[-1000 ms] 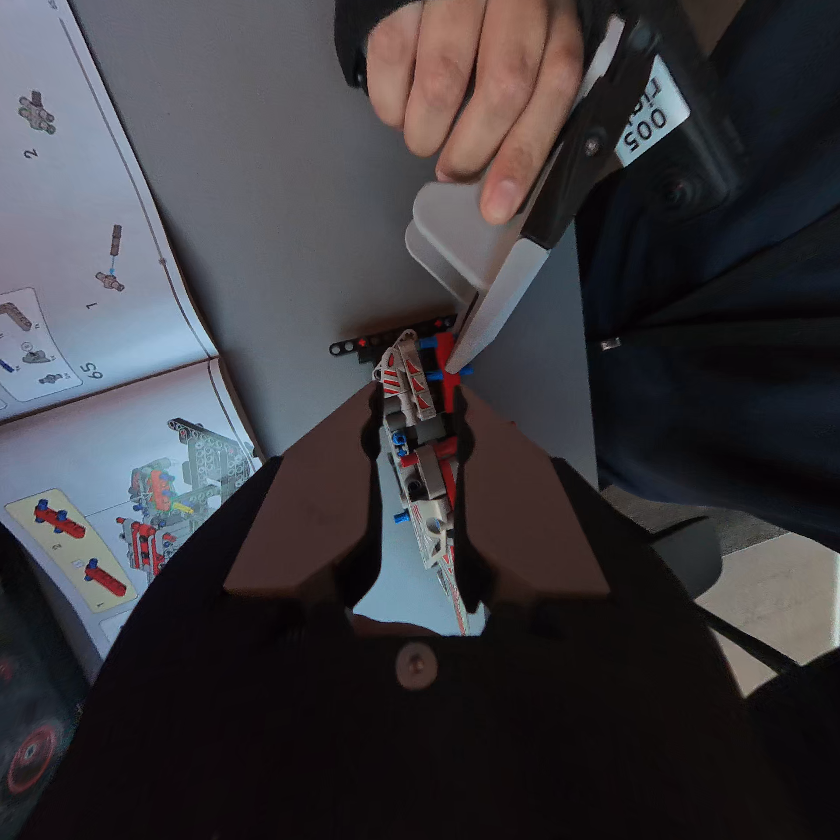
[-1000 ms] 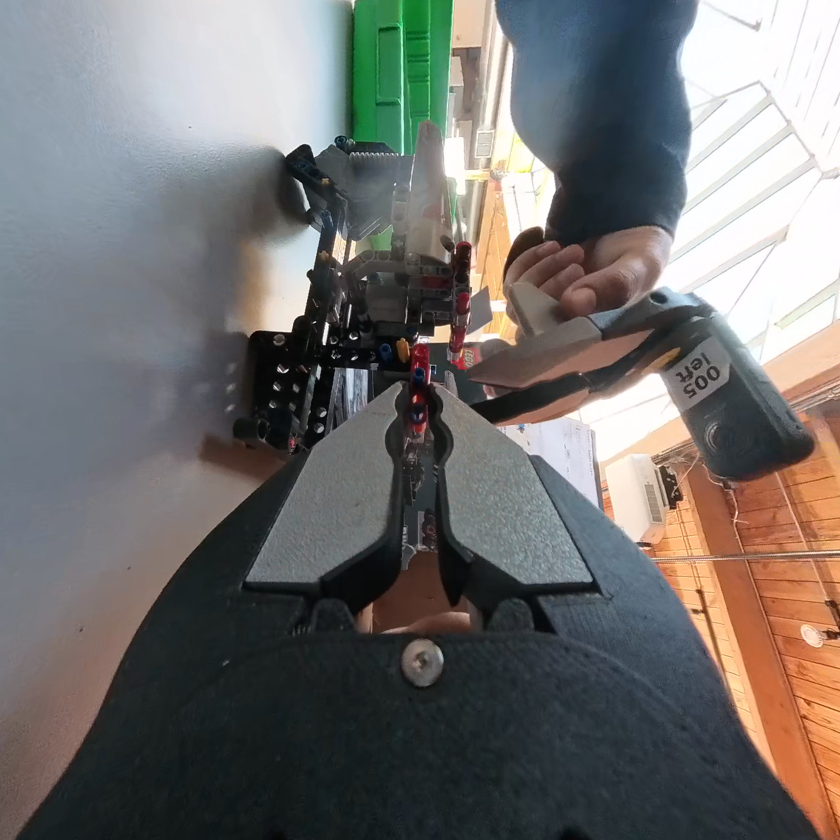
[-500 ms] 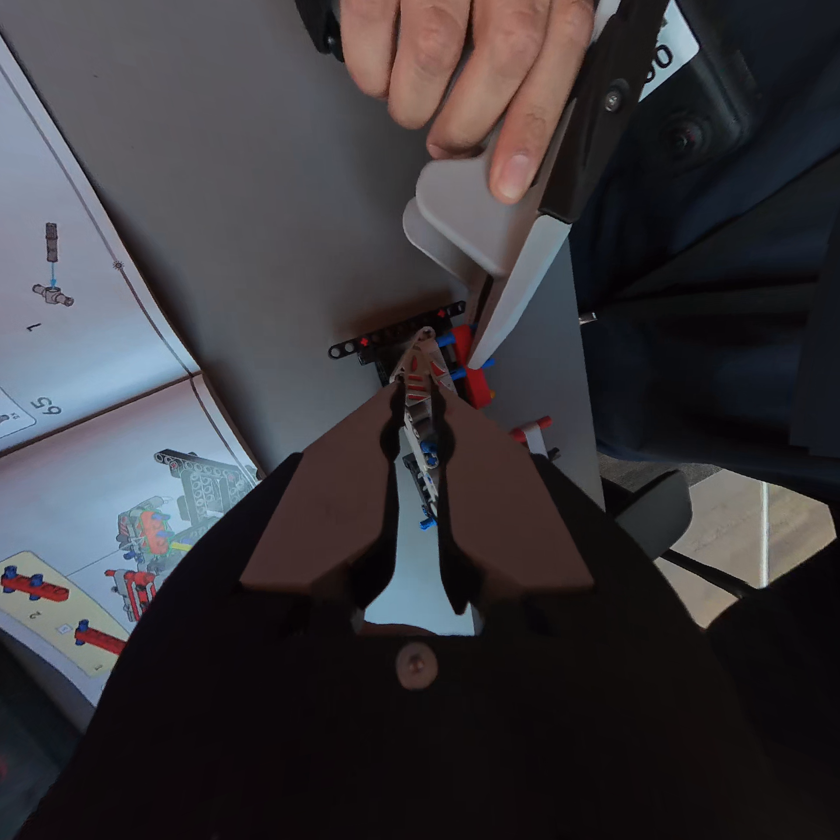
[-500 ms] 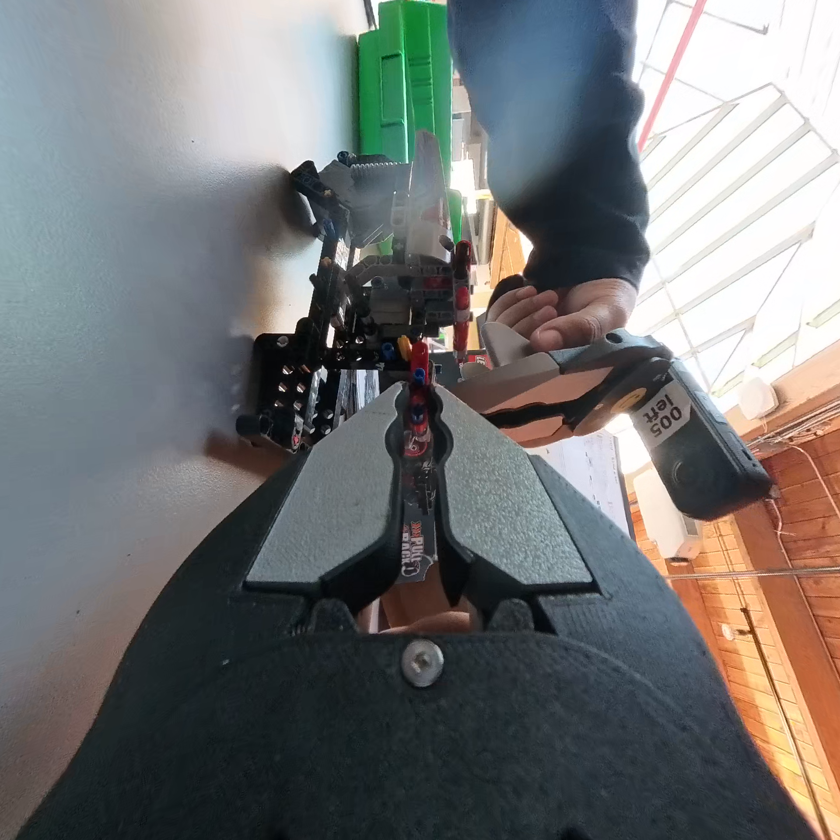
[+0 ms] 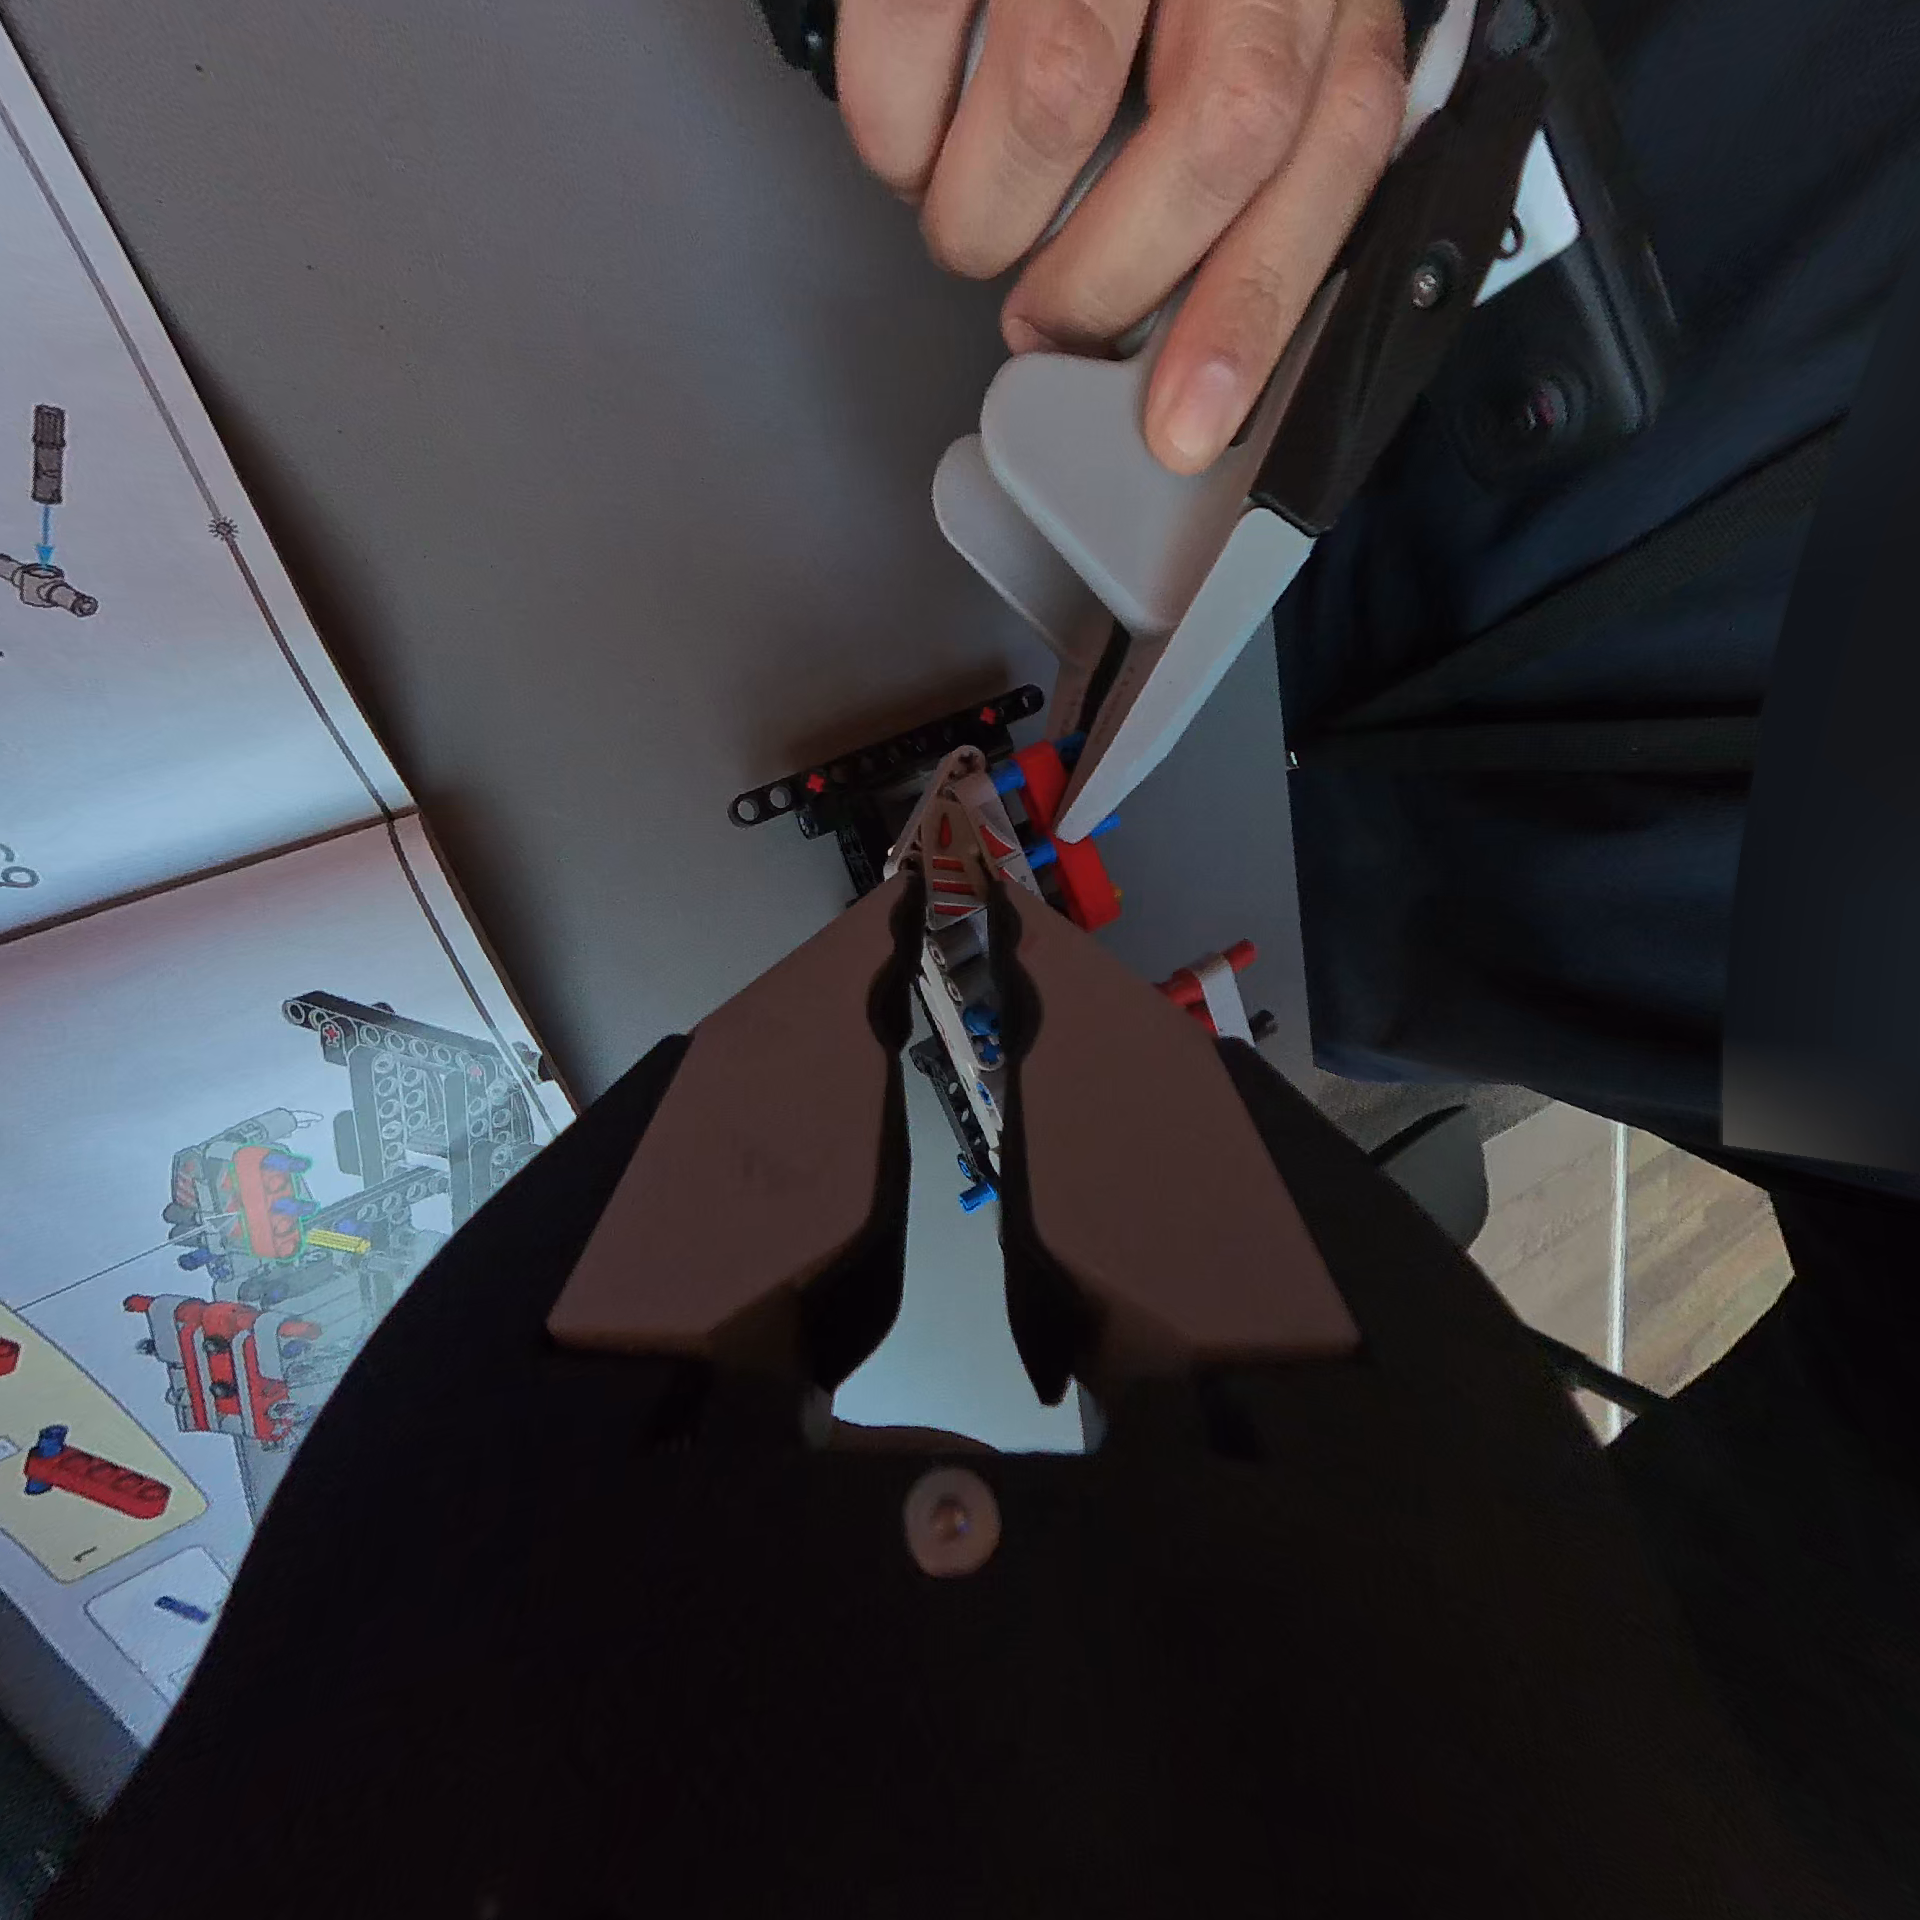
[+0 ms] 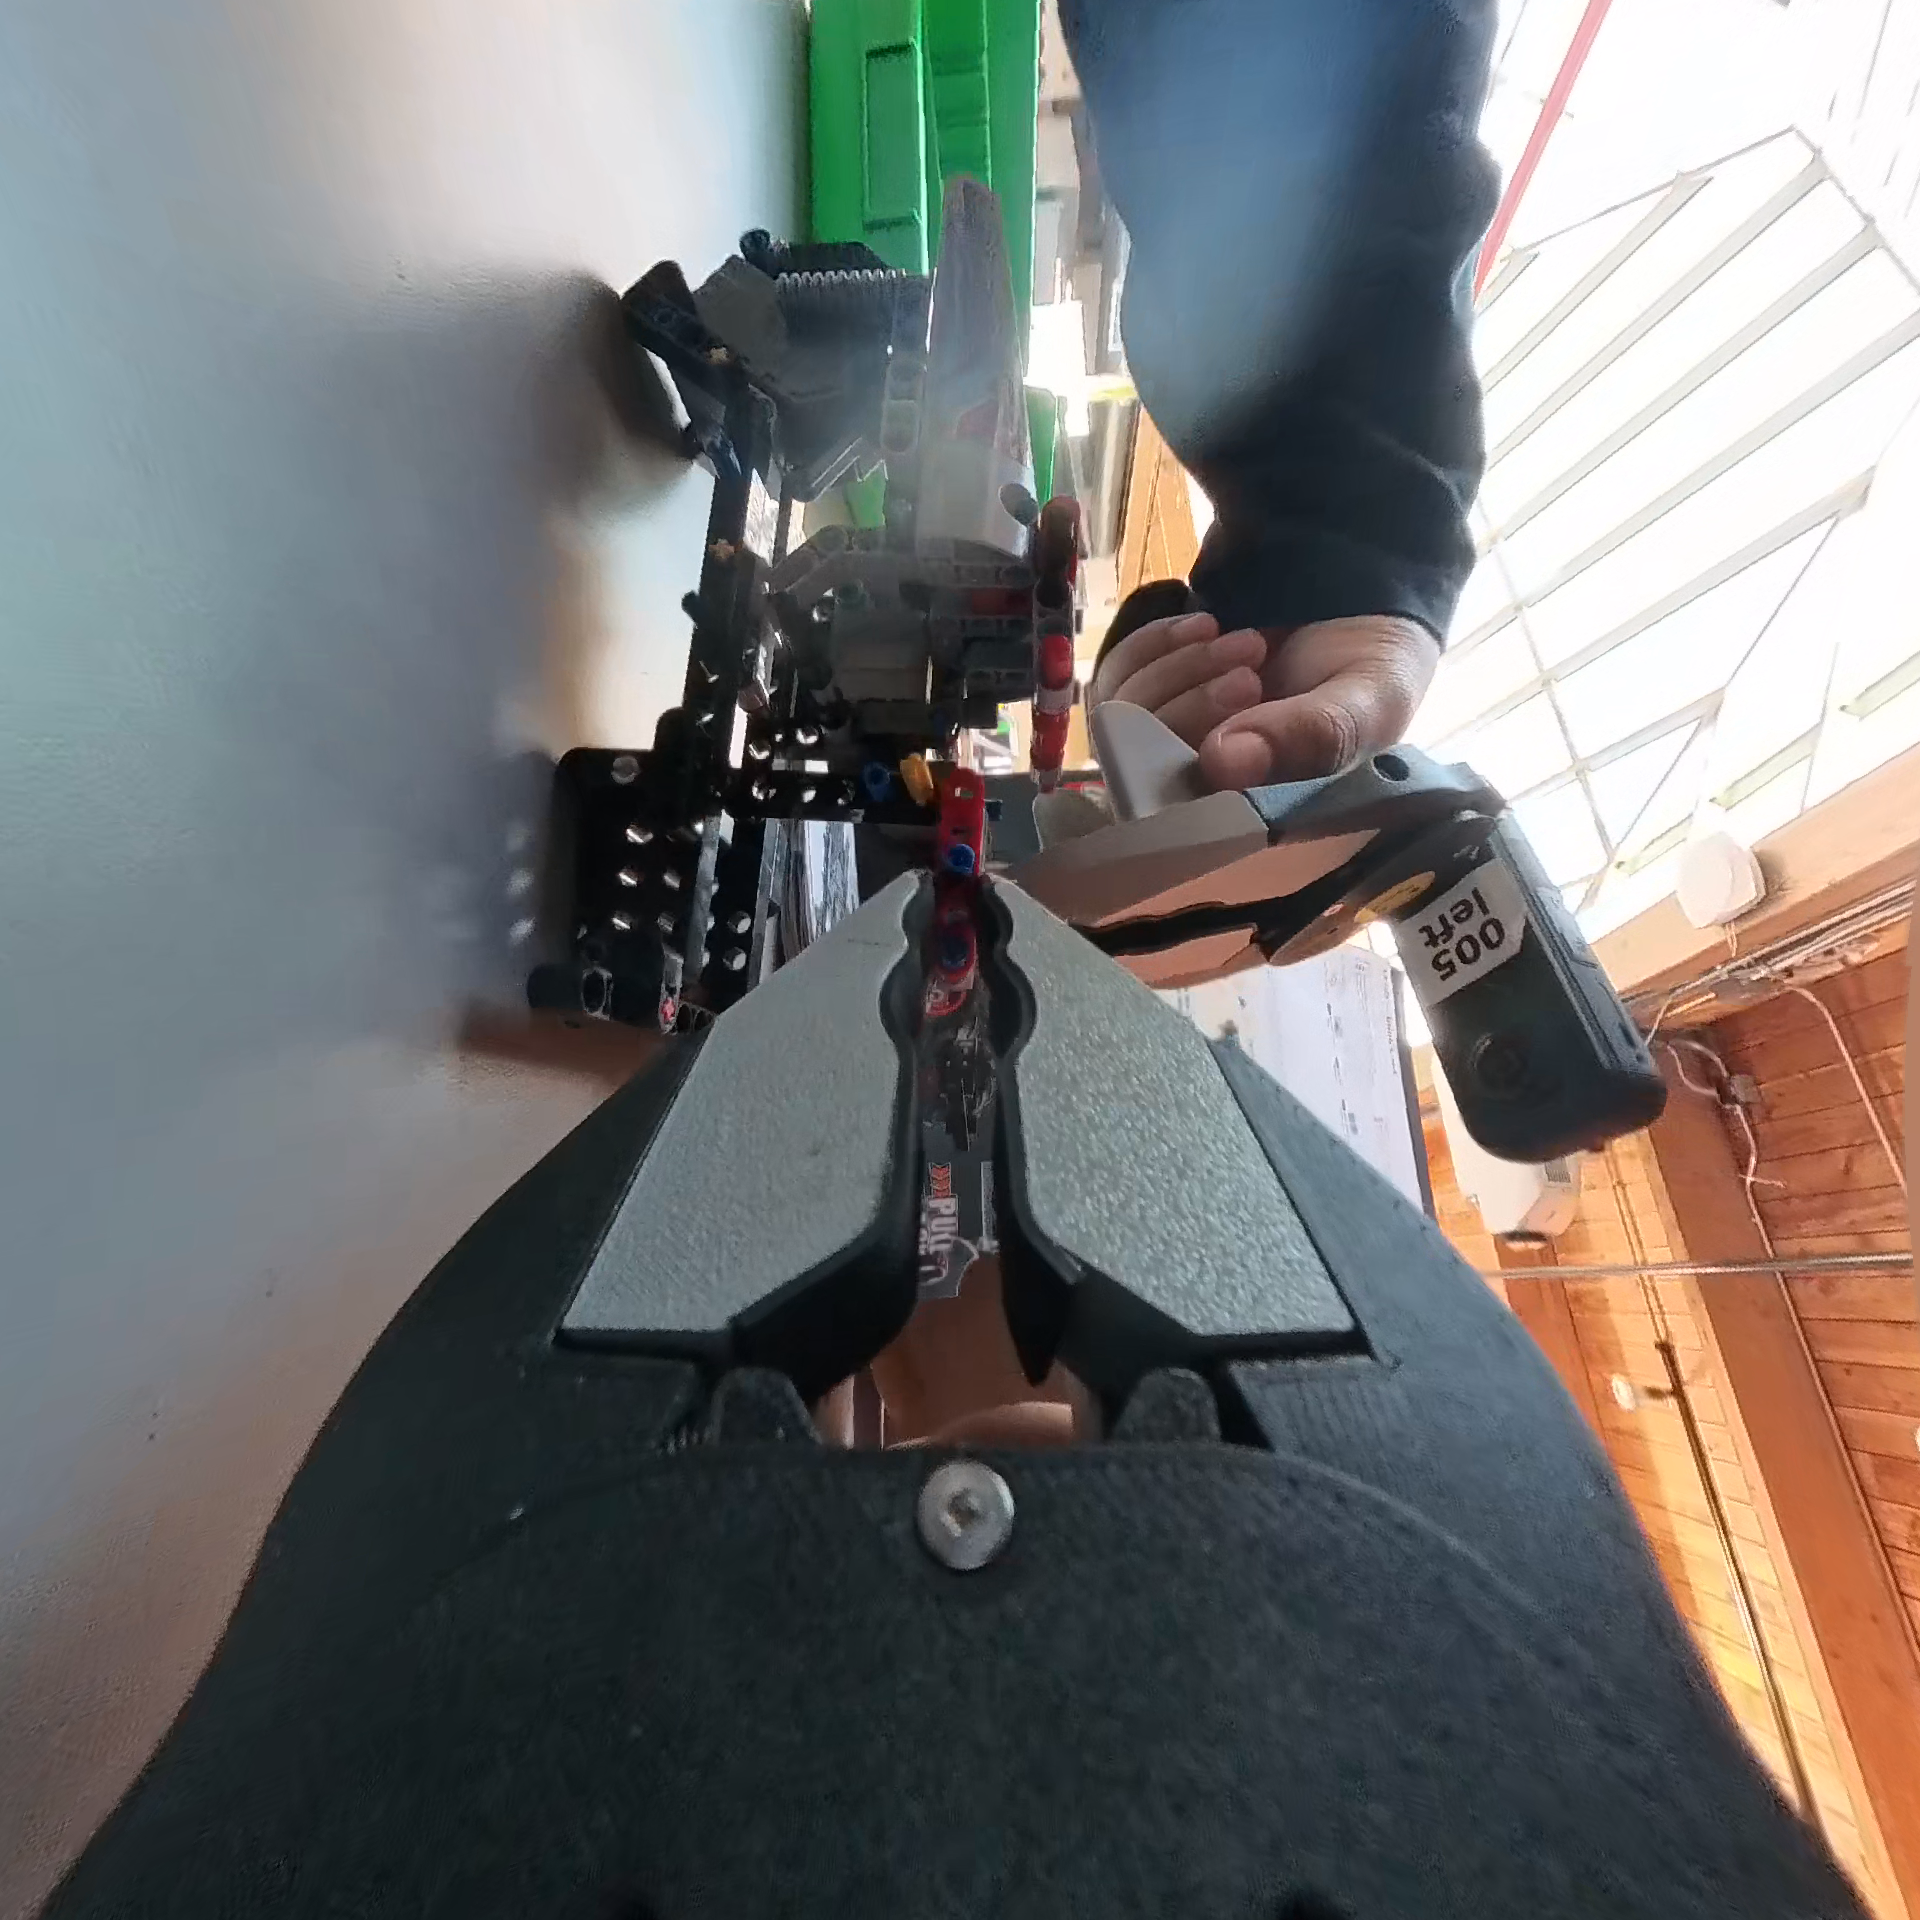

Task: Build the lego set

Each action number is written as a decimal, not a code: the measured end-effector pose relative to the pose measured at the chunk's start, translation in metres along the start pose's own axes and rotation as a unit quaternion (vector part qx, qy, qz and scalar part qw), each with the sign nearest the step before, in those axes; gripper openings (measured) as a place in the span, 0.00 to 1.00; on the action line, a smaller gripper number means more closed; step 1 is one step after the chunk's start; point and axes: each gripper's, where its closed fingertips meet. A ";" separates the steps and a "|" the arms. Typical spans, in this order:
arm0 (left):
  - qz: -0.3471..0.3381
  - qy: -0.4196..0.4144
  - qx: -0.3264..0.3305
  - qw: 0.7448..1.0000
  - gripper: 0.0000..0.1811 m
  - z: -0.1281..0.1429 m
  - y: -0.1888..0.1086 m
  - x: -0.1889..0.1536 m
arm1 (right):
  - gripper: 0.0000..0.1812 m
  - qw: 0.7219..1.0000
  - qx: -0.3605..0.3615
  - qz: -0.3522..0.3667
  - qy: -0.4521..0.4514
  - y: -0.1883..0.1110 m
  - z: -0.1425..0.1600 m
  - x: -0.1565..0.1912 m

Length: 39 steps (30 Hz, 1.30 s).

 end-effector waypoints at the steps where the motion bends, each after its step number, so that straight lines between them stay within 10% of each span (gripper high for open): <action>1: -0.001 -0.005 -0.003 1.000 0.05 0.000 0.000 0.000 | 0.02 1.000 0.007 0.001 -0.004 0.000 0.000 0.000; 39: -0.143 -0.126 -0.132 0.973 0.03 0.007 -0.008 0.007 | 0.02 0.991 0.099 0.029 -0.087 0.012 0.003 0.002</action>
Point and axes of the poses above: each gripper's, where its closed fingertips meet, y out along the fingers, z out of its underside, x = y × z across the jaws, and after that the axes turned 5 degrees about y, right-handed
